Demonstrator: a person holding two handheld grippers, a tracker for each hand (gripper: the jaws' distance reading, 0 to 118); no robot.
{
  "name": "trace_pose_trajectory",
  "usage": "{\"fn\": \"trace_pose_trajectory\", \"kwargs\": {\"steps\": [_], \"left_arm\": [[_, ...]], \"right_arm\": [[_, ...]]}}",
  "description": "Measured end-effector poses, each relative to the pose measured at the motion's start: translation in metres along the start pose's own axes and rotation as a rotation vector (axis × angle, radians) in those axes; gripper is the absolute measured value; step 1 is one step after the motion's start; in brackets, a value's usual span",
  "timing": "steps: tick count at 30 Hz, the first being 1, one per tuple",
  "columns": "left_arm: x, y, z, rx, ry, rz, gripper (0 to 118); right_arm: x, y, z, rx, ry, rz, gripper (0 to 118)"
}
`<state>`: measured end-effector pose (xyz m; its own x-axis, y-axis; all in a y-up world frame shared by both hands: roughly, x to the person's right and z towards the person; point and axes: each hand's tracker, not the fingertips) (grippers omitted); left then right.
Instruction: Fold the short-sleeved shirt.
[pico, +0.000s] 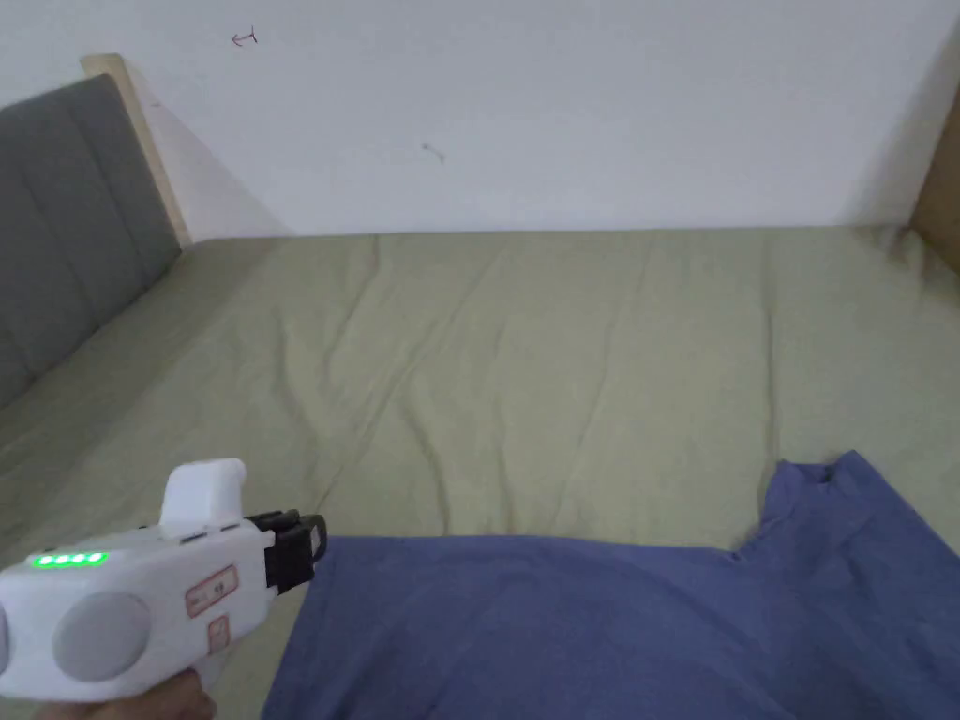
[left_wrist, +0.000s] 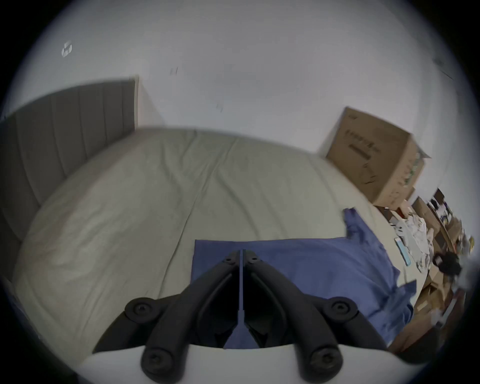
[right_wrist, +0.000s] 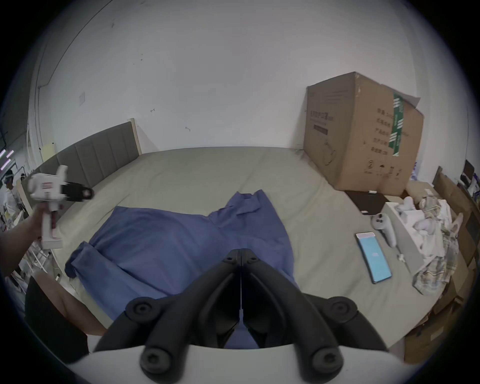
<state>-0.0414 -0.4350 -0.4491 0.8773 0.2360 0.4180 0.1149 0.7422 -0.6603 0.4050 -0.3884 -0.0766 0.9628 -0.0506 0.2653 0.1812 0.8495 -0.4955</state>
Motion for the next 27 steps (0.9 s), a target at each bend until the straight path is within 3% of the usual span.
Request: {"fn": "trace_pose_trajectory", "kwargs": {"steps": [1,3,4,6,8,10,11,13,18,22,23,25,26,27], "left_arm": [[-0.008,0.007,-0.028,-0.062,-0.002,0.013,33],[-0.02,0.017,-0.075,-0.207,0.032,0.024,115],[-0.033,0.011,-0.084,-0.202,0.039,0.046,117],[-0.036,0.011,-0.091,-0.182,0.026,0.058,105],[-0.036,0.003,-0.105,-0.239,0.032,0.077,99],[-0.022,-0.007,-0.11,-0.267,0.063,0.003,73],[-0.01,-0.01,-0.107,-0.222,0.158,-0.122,61],[-0.004,-0.023,-0.099,-0.124,0.118,-0.29,3],[0.015,-0.05,-0.086,-0.102,0.016,-0.339,2],[0.003,-0.046,-0.069,-0.041,0.047,-0.237,2],[-0.003,-0.044,-0.065,-0.041,0.04,-0.199,2],[-0.016,-0.041,-0.058,-0.019,0.052,-0.143,2],[-0.021,-0.04,-0.056,-0.026,0.048,-0.131,2],[-0.024,-0.04,-0.056,-0.032,0.048,-0.128,2]], "right_arm": [[-0.001,0.002,-0.008,-0.004,0.006,-0.006,0],[-0.004,0.004,-0.02,-0.021,0.025,-0.007,0],[-0.006,0.005,-0.026,-0.03,0.029,-0.003,0],[-0.007,0.006,-0.035,-0.048,0.047,0.01,0],[-0.007,0.008,-0.044,-0.072,0.051,0.036,0],[-0.006,0.009,-0.054,-0.09,0.044,0.05,0],[-0.004,0.01,-0.058,-0.095,0.043,0.053,0],[0.0,0.013,-0.067,-0.102,0.036,0.063,0],[0.014,0.032,-0.106,-0.126,0.015,0.174,0],[0.044,0.048,-0.171,-0.259,-0.015,0.153,0],[0.053,0.051,-0.189,-0.276,-0.037,0.14,6],[0.08,0.052,-0.228,-0.364,-0.022,0.017,66],[0.088,0.052,-0.245,-0.433,-0.046,-0.025,77],[0.092,0.05,-0.259,-0.471,-0.075,-0.029,76]]}}
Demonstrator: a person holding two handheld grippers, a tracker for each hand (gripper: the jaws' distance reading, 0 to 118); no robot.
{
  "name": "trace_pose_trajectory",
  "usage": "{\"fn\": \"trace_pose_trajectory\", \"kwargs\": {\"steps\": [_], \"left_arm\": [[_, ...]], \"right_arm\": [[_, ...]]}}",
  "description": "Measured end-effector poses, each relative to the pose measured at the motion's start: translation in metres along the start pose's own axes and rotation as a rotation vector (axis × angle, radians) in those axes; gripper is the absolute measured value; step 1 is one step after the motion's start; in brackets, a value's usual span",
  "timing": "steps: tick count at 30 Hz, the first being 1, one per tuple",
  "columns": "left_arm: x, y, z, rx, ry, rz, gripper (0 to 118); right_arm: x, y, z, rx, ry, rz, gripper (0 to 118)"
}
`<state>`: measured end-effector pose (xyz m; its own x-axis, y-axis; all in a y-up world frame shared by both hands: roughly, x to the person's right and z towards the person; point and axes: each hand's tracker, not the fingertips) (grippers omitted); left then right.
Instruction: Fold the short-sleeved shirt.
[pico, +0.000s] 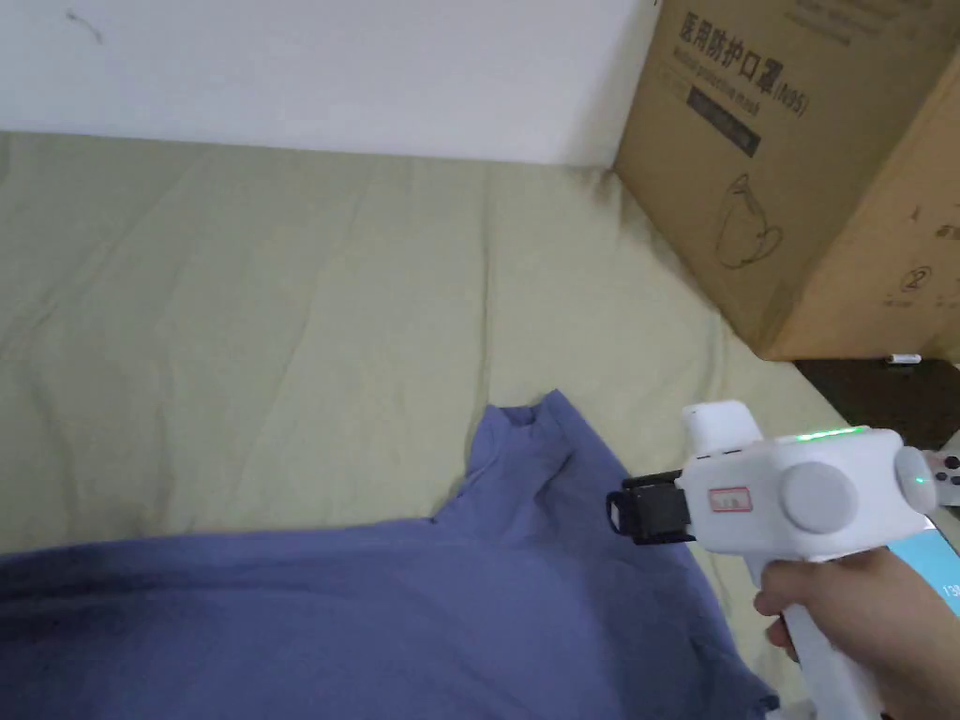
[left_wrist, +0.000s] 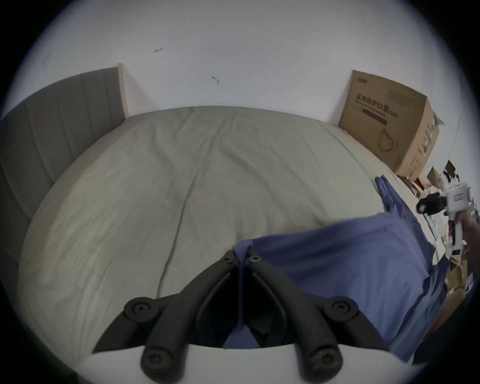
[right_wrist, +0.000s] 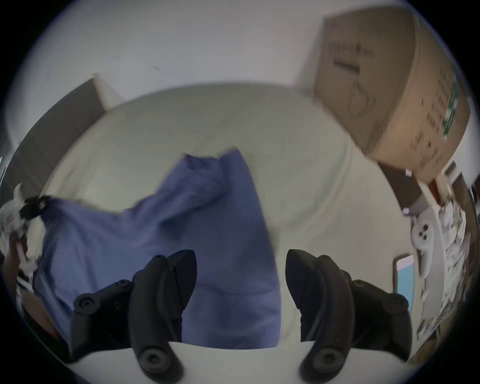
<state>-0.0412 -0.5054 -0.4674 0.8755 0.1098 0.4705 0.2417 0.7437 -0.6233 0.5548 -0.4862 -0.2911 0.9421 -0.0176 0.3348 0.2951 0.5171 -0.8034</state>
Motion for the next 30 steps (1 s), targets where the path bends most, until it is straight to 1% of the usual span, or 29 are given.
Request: {"fn": "trace_pose_trajectory", "kwargs": {"steps": [1,2,4,5,6,7,8,10,12,13,15,16,18,20,21,22,25,26,29,30], "left_arm": [[0.011,0.01,0.012,-0.003,0.001,0.001,2],[0.011,0.01,0.013,-0.015,0.003,-0.003,2],[0.02,0.008,0.012,-0.029,0.006,-0.023,2],[0.016,0.006,0.01,-0.039,0.004,-0.028,2],[0.018,0.006,0.011,-0.04,0.006,-0.031,2],[0.018,0.007,0.012,-0.043,0.003,-0.031,2],[0.018,0.008,0.013,-0.047,-0.004,-0.026,2],[0.021,0.013,0.024,-0.043,-0.007,-0.022,2],[0.017,0.02,0.033,-0.034,-0.021,-0.007,2],[0.014,0.023,0.038,-0.034,-0.032,0.007,2],[0.013,0.031,0.052,-0.038,-0.06,0.015,2],[0.013,0.034,0.061,-0.039,-0.067,0.006,2],[0.012,0.038,0.086,-0.039,-0.097,-0.011,2],[0.008,0.035,0.11,-0.04,-0.151,0.02,2],[0.0,0.028,0.118,-0.036,-0.154,0.024,2],[-0.003,0.021,0.128,-0.044,-0.146,0.018,2],[-0.007,-0.002,0.162,-0.058,-0.152,0.015,2],[-0.01,-0.012,0.171,-0.073,-0.167,0.024,2],[-0.024,-0.05,0.189,-0.109,-0.199,0.036,2],[-0.026,-0.062,0.193,-0.131,-0.195,0.032,2]], "right_arm": [[0.004,0.004,-0.013,-0.041,0.0,-0.041,76],[0.007,0.006,-0.021,-0.089,0.022,-0.075,76],[0.011,0.005,-0.035,-0.125,0.015,-0.102,73],[0.011,0.003,-0.034,-0.113,0.021,-0.117,71],[0.009,0.001,-0.026,-0.088,0.017,-0.104,54],[0.007,0.002,-0.022,-0.074,-0.002,-0.075,21],[0.008,0.002,-0.016,-0.054,-0.01,-0.035,0],[0.014,0.002,0.007,-0.004,0.033,-0.091,0],[0.02,0.006,0.035,0.032,0.103,-0.121,0],[0.016,0.005,0.048,0.039,0.127,-0.12,0],[0.006,0.003,0.081,0.072,0.129,-0.069,0],[0.004,0.001,0.102,0.087,0.146,-0.046,0],[-0.014,-0.015,0.154,0.123,0.182,-0.05,0],[-0.02,-0.036,0.199,0.159,0.218,-0.048,0],[-0.022,-0.049,0.217,0.162,0.225,-0.044,0],[0.014,-0.054,0.185,0.14,0.259,-0.059,0],[0.025,-0.103,0.205,0.145,0.286,-0.038,0],[0.006,-0.133,0.224,0.17,0.256,-0.001,0],[0.001,-0.193,0.225,0.116,0.254,0.024,0],[-0.009,-0.212,0.232,0.101,0.237,0.039,0]]}}
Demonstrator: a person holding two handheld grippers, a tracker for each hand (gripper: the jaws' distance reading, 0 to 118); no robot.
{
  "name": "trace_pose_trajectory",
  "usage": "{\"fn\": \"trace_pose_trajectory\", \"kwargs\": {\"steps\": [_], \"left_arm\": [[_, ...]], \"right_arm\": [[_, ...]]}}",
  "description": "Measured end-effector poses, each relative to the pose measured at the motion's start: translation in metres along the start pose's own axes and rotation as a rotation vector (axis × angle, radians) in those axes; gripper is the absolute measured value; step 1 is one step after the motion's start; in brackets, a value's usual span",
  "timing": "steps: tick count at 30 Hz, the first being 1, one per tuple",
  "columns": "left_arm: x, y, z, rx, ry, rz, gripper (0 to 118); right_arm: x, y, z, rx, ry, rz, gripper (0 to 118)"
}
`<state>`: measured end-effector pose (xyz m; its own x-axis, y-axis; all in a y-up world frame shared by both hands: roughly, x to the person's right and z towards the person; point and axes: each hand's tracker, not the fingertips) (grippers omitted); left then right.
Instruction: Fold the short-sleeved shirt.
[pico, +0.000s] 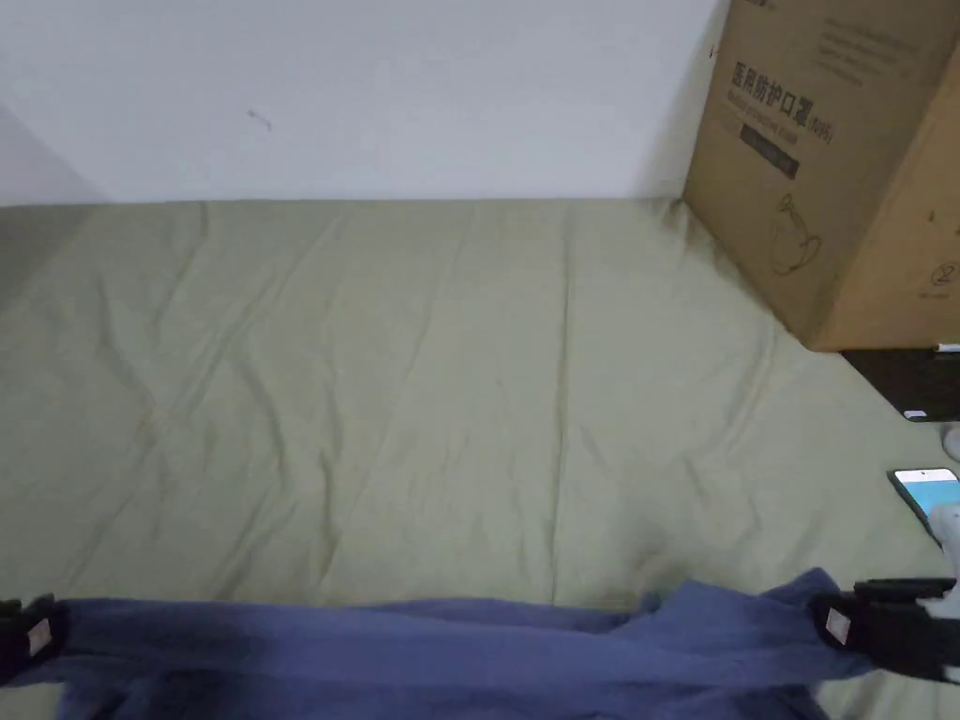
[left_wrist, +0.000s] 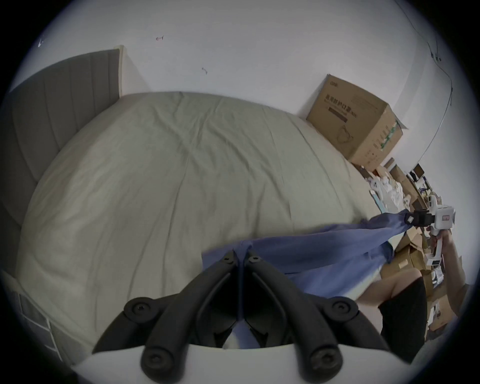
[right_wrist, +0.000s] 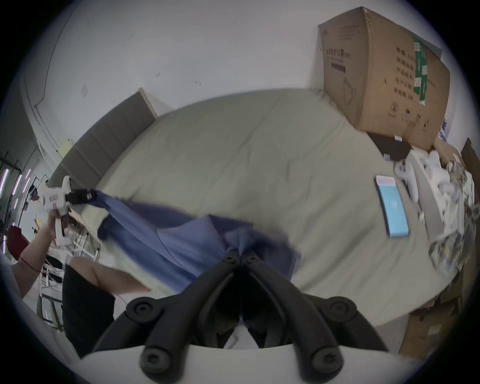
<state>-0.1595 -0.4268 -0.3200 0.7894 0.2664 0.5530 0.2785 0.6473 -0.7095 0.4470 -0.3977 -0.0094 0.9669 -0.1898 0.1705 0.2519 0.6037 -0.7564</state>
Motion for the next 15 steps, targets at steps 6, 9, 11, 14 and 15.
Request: {"fn": "trace_pose_trajectory", "kwargs": {"steps": [6,9,11,14,15], "left_arm": [[0.026,-0.06,-0.014,-0.144,0.042,-0.037,2],[-0.005,-0.07,-0.042,-0.177,0.054,0.007,3],[-0.004,-0.071,-0.04,-0.169,0.058,0.016,6],[0.0,-0.067,-0.032,-0.153,0.09,0.031,76],[0.004,-0.065,-0.025,-0.149,0.119,0.044,112]], "right_arm": [[-0.023,-0.068,-0.032,-0.153,-0.125,-0.005,0],[-0.012,-0.071,-0.045,-0.193,-0.166,-0.053,0],[-0.026,-0.07,-0.046,-0.192,-0.175,-0.038,0],[0.007,-0.071,-0.069,-0.205,-0.193,0.011,15],[0.005,-0.072,-0.065,-0.195,-0.208,0.012,51]]}}
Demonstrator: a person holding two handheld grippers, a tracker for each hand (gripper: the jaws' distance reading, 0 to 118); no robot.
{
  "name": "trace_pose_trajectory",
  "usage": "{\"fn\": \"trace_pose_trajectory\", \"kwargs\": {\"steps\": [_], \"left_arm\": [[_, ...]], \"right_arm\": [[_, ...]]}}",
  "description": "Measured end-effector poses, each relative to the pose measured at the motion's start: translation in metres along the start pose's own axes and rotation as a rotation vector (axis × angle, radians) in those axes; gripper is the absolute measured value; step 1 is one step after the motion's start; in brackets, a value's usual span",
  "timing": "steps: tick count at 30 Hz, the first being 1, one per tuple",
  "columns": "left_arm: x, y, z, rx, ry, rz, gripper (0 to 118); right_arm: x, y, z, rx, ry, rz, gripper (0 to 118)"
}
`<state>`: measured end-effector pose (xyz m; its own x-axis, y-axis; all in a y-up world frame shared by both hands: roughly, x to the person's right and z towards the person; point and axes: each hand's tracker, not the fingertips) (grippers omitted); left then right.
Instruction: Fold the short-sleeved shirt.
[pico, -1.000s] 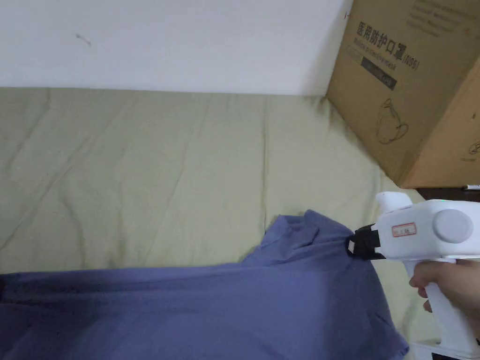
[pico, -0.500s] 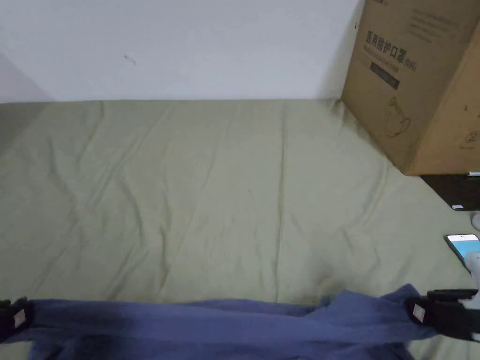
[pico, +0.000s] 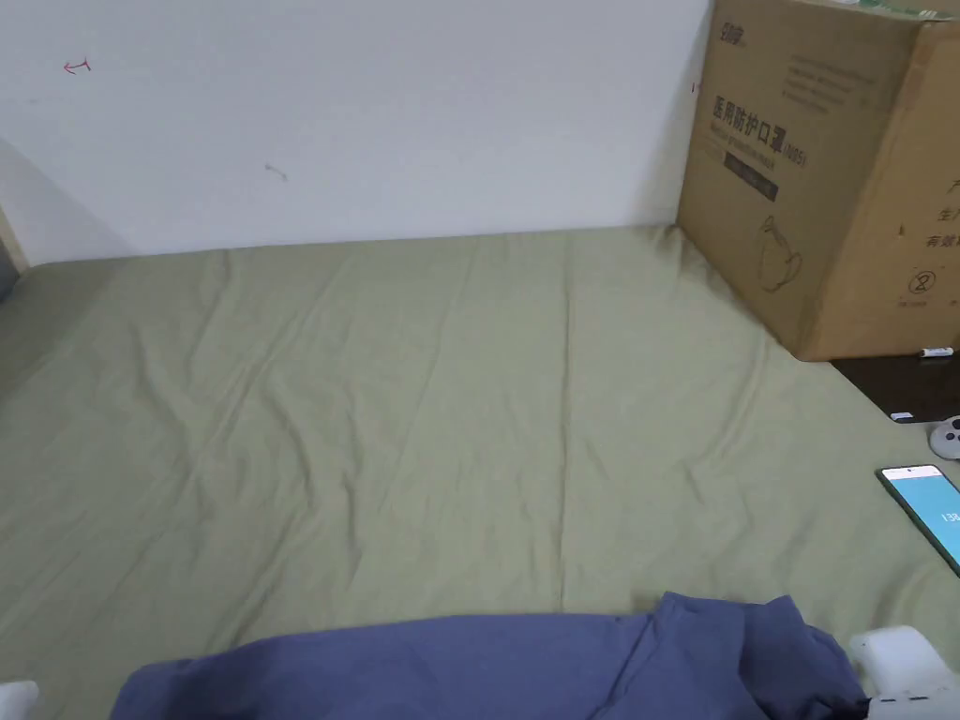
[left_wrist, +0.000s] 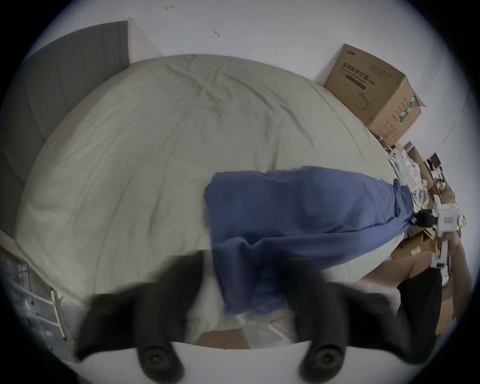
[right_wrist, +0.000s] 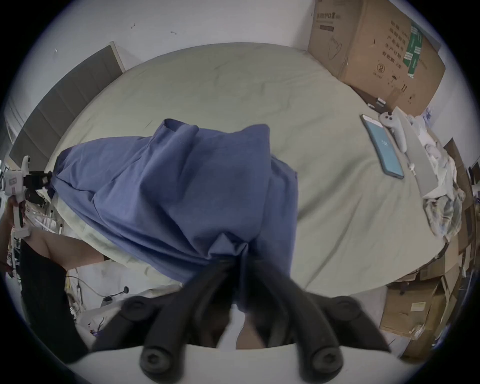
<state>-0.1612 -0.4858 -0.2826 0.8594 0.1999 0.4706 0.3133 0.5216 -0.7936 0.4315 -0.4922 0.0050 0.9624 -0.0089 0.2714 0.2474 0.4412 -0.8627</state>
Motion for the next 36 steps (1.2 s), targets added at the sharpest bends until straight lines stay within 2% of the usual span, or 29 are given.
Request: {"fn": "trace_pose_trajectory", "kwargs": {"steps": [1,2,5,7,8,9,10,11,12,13,15,16,17,19,20,21,22,23,24,25,27,28,29,30,31,32,33,35,36], "left_arm": [[0.0,0.002,0.01,-0.004,-0.015,0.034,118],[0.0,0.002,0.025,0.054,-0.105,0.073,115],[0.001,0.0,0.068,0.213,-0.244,0.131,115],[-0.001,-0.001,0.084,0.234,-0.278,0.143,115],[0.022,0.0,0.098,0.24,-0.3,0.153,113],[0.021,-0.001,0.102,0.251,-0.323,0.157,98],[0.019,-0.002,0.106,0.257,-0.36,0.161,68],[0.019,0.001,0.101,0.249,-0.351,0.161,26],[0.01,0.001,0.098,0.243,-0.323,0.169,1],[0.002,0.002,0.094,0.232,-0.312,0.182,0],[-0.011,0.004,0.079,0.191,-0.337,0.203,0],[-0.042,0.005,0.054,0.184,-0.336,0.224,0],[-0.053,0.007,0.041,0.154,-0.353,0.273,0],[-0.075,0.012,0.012,0.071,-0.469,0.344,2],[-0.085,0.016,0.001,0.079,-0.518,0.344,15],[-0.048,0.006,0.034,0.07,-0.552,0.341,59],[-0.048,0.004,0.034,0.031,-0.553,0.354,99],[-0.05,-0.001,0.035,-0.05,-0.501,0.368,118],[-0.072,0.001,-0.003,-0.088,-0.527,0.381,116],[-0.071,-0.003,0.003,-0.066,-0.617,0.4,116],[-0.058,-0.005,0.018,-0.048,-0.64,0.43,118],[-0.072,0.014,-0.049,-0.042,-0.67,0.439,118],[-0.069,0.017,-0.056,-0.057,-0.693,0.432,117],[-0.064,0.02,-0.062,-0.082,-0.722,0.417,102],[-0.058,0.021,-0.066,-0.066,-0.728,0.398,66],[-0.05,0.022,-0.073,-0.067,-0.726,0.366,18],[-0.038,0.028,-0.084,-0.101,-0.652,0.314,9],[-0.02,0.029,-0.101,-0.144,-0.542,0.213,9],[-0.016,0.024,-0.091,-0.138,-0.603,0.257,9]], "right_arm": [[-0.008,-0.003,0.012,0.048,-0.074,-0.005,80],[-0.01,-0.006,0.023,0.107,-0.115,0.011,96],[-0.029,-0.018,0.079,0.413,-0.06,0.01,98],[-0.045,-0.026,0.104,0.479,-0.012,-0.044,98],[-0.053,-0.031,0.113,0.503,0.015,-0.064,97],[-0.068,-0.032,0.122,0.516,0.041,-0.059,94],[-0.079,-0.034,0.126,0.52,0.054,-0.04,85],[-0.088,-0.035,0.128,0.513,0.056,-0.011,61],[-0.1,-0.035,0.128,0.515,0.044,0.024,12],[-0.112,-0.033,0.129,0.515,0.026,0.038,0],[-0.122,-0.032,0.129,0.486,0.146,0.062,0],[-0.132,-0.033,0.127,0.45,0.163,0.102,0],[-0.141,-0.031,0.127,0.454,0.126,0.126,0],[-0.152,-0.033,0.128,0.438,0.16,0.146,0],[-0.155,-0.033,0.128,0.43,0.176,0.139,0],[-0.146,-0.037,0.126,0.433,0.181,0.129,0],[-0.147,-0.037,0.125,0.43,0.19,0.128,0],[-0.147,-0.037,0.125,0.428,0.195,0.129,0],[-0.147,-0.037,0.123,0.424,0.197,0.125,0],[-0.145,-0.035,0.12,0.414,0.198,0.115,0],[-0.143,-0.034,0.115,0.401,0.202,0.094,0],[-0.143,-0.033,0.112,0.392,0.202,0.079,0],[-0.142,-0.032,0.108,0.384,0.205,0.064,0],[-0.141,-0.031,0.105,0.373,0.213,0.046,0],[-0.141,-0.03,0.101,0.357,0.228,0.029,0],[-0.142,-0.029,0.099,0.346,0.237,0.019,0],[-0.145,-0.028,0.096,0.349,0.234,0.03,0],[-0.15,-0.025,0.093,0.337,0.232,0.049,0],[-0.152,-0.024,0.092,0.333,0.232,0.061,0]]}}
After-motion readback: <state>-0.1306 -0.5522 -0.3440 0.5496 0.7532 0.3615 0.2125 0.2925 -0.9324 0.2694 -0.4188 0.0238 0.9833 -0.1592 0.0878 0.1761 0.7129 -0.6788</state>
